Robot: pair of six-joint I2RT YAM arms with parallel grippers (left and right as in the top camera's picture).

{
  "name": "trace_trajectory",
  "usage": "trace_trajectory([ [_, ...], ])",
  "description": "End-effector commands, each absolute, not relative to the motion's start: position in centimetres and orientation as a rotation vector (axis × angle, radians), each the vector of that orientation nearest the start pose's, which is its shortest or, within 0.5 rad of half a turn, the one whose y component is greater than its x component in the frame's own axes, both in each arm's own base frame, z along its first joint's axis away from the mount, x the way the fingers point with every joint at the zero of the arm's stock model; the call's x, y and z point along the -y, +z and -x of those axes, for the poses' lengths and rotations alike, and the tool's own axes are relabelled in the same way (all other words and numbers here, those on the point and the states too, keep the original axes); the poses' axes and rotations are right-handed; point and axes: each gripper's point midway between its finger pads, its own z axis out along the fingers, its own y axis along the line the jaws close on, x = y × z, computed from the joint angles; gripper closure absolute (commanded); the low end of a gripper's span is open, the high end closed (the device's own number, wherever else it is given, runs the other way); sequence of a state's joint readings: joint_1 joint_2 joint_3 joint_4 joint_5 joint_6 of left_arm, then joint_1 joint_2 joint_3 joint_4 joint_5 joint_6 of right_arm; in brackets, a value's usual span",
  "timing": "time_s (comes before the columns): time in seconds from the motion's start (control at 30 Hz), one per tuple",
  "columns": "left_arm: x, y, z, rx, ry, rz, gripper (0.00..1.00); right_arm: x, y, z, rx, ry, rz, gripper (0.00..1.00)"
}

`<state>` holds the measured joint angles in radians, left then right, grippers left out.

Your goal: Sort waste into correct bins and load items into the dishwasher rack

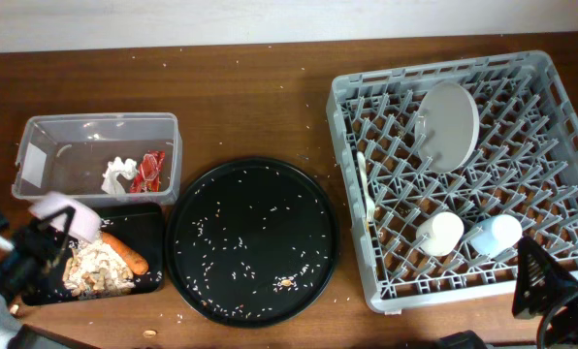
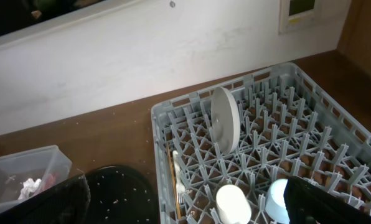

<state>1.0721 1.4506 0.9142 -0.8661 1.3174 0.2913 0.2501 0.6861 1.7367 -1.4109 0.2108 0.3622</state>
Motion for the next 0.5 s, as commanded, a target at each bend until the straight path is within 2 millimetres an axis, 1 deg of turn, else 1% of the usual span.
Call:
trace_trajectory([
  [0.0,-12.8,23.6,-31.4,-2.076,-0.944,0.739,1.00,0.8,43.9,-11.6,-1.907,0.204,-0.250,0.01],
  [0.03,-8.0,26.2,-34.5,-2.178,-0.870,0.518,1.00,0.8,43.9,-11.6,-1.906,0.204,-0.250,0.01],
  [0.07,-4.3,27.0,-35.9,-2.233,-0.833,0.371,0.99,0.8,43.9,-11.6,-1.907,0.204,-0.250,0.01],
  [0.1,3.2,28.1,-37.7,-2.254,-0.817,0.078,0.99,0.8,43.9,-11.6,-1.906,0.204,-0.250,0.01],
  [0.13,12.1,28.7,-38.2,-2.218,-0.853,-0.215,1.00,0.8,43.9,-11.6,-1.906,0.204,-0.250,0.01],
  [0.2,23.2,30.2,-37.5,-2.044,-0.967,-0.563,1.00,0.8,43.9,-11.6,-1.906,0.204,-0.250,0.01],
  [0.23,27.9,30.2,-36.9,-1.961,-1.020,-0.684,1.00,0.8,43.9,-11.6,-1.906,0.204,-0.250,0.01],
  [0.27,34.1,29.0,-36.4,-1.868,-1.108,-0.789,1.00,0.8,43.9,-11.6,-1.906,0.204,-0.250,0.01],
  [0.3,37.8,27.7,-36.3,-1.848,-1.214,-0.766,1.00,0.8,43.9,-11.6,-1.907,0.204,-0.250,0.01],
  [0.33,40.4,26.6,-36.6,-1.841,-1.311,-0.713,1.00,0.8,43.9,-11.6,-1.907,0.204,-0.250,0.01],
  [0.37,42.3,25.5,-36.9,-1.832,-1.405,-0.654,1.00,0.8,43.9,-11.6,-1.906,0.204,-0.250,0.01],
  [0.4,43.5,24.4,-37.2,-1.835,-1.491,-0.597,1.00,0.8,43.9,-11.6,-1.907,0.204,-0.250,0.01],
  [0.47,44.5,21.9,-37.8,-1.887,-1.616,-0.500,1.00,0.8,43.9,-11.6,-1.907,0.204,-0.250,0.01],
])
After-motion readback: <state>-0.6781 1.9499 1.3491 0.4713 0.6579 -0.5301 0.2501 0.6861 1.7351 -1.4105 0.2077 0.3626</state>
